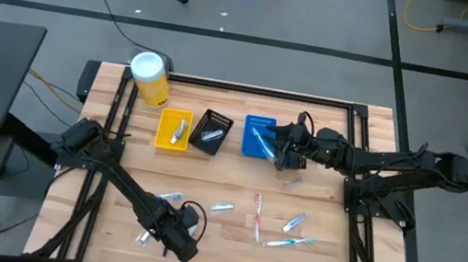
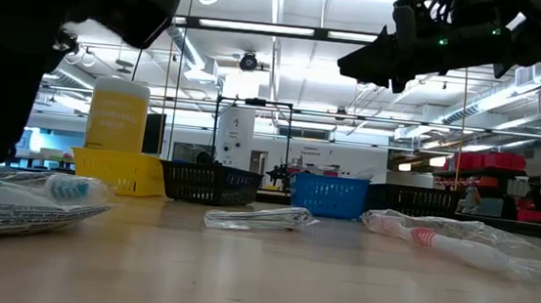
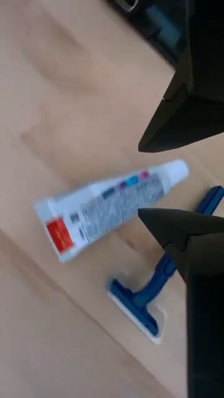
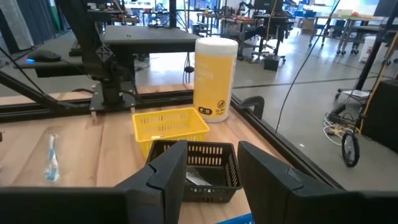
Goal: Pick & Place Travel size toiletries
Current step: Put the white toothpaste into the yellow bin
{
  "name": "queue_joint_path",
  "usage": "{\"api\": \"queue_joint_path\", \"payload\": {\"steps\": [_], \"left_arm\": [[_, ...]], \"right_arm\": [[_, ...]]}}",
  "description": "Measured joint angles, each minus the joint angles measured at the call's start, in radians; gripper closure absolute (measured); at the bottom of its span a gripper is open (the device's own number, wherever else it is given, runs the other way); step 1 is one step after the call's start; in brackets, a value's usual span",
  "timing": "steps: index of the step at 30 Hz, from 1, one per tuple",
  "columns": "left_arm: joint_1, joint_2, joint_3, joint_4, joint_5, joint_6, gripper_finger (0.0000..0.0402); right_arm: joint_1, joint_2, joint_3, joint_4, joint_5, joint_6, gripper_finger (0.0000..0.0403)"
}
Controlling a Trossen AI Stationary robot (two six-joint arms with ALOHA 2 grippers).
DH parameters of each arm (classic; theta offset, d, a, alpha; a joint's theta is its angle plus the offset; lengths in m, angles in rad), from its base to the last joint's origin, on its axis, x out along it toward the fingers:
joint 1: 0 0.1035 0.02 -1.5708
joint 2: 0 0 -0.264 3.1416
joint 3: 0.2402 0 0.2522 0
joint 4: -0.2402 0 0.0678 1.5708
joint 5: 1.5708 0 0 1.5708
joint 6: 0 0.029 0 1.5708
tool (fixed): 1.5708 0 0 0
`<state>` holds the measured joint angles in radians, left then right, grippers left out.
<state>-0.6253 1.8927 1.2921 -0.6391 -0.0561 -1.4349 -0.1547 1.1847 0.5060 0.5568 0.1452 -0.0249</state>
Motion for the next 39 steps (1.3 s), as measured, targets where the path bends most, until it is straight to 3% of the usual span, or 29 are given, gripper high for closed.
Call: {"api": "queue_joint_path", "payload": {"steps": [11, 30, 34, 39], "left_arm": [[-0.003, 0.009, -0.032, 0.097, -0.02, -0.002, 0.0235], [-0.005, 0.045, -0.03, 0.082, -0.014, -0.023, 0.0235], [-0.008, 0.08, -0.026, 0.116, 0.027, 0.015, 0.0235], [-0.01, 0.082, -0.024, 0.11, 0.003, 0.054, 0.0235]], "right_arm": [[0.0, 0.0, 0.0, 0.001, 0.0, -0.001, 0.025], [0.0, 0.0, 0.0, -0.019, 0.0, -0.001, 0.025], [0.0, 0.0, 0.001, -0.025, -0.001, -0.001, 0.025], [0.0, 0.002, 0.001, -0.024, 0.0, 0.0, 0.025]]}}
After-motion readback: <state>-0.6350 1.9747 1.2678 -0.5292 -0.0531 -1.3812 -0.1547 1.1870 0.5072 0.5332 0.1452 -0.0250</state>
